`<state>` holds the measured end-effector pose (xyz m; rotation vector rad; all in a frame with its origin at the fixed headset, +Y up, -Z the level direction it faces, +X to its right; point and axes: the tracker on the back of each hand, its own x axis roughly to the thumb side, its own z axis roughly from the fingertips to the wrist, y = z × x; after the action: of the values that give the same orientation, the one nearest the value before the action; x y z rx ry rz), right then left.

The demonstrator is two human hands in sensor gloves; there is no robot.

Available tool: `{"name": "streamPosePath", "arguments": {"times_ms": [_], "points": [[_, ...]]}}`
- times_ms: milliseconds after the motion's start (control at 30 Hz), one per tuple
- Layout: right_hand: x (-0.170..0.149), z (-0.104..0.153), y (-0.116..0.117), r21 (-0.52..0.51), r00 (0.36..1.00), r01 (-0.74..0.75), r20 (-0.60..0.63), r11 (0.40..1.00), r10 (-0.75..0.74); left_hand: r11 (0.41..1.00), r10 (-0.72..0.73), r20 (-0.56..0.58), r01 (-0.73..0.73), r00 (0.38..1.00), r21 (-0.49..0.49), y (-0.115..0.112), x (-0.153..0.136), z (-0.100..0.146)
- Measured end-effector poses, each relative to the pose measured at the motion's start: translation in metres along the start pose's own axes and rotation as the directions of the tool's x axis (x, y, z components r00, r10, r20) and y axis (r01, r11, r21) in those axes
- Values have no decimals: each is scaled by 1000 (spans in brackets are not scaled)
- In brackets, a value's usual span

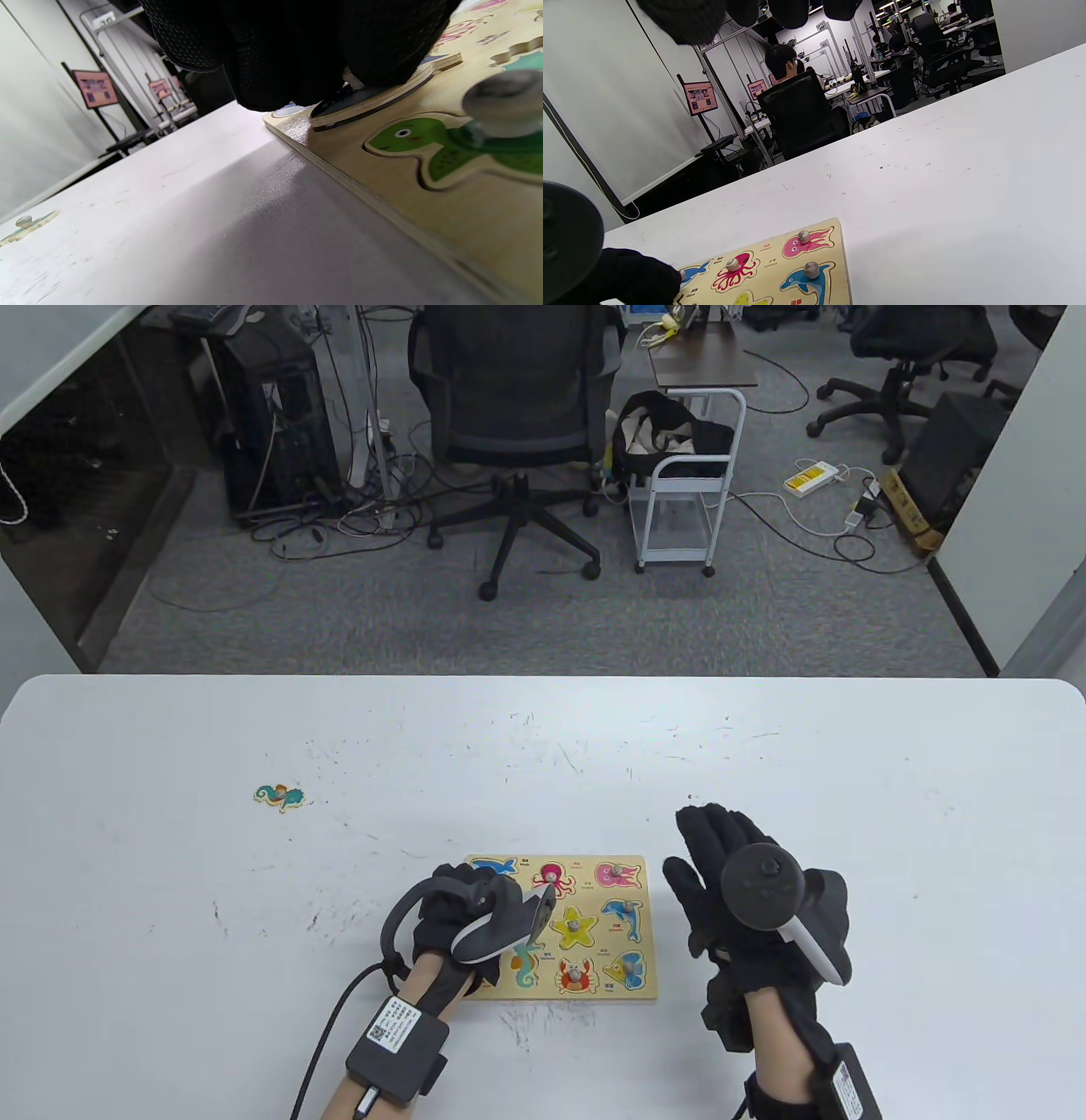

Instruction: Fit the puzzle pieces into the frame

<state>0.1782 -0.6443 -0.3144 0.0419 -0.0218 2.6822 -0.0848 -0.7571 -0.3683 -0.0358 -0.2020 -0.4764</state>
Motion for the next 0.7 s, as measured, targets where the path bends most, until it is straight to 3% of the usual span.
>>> {"name": "streamPosePath", "arguments": {"times_ms": [500, 700], "points": [[0, 0, 0, 11, 1000, -3, 2, 1000, 3, 1000, 10, -1, -10, 1000, -8, 4, -6, 4], [1, 0, 0, 5, 1000, -4, 1, 1000, 4, 1000, 17, -82, -18, 996, -20, 18, -46, 4]]}}
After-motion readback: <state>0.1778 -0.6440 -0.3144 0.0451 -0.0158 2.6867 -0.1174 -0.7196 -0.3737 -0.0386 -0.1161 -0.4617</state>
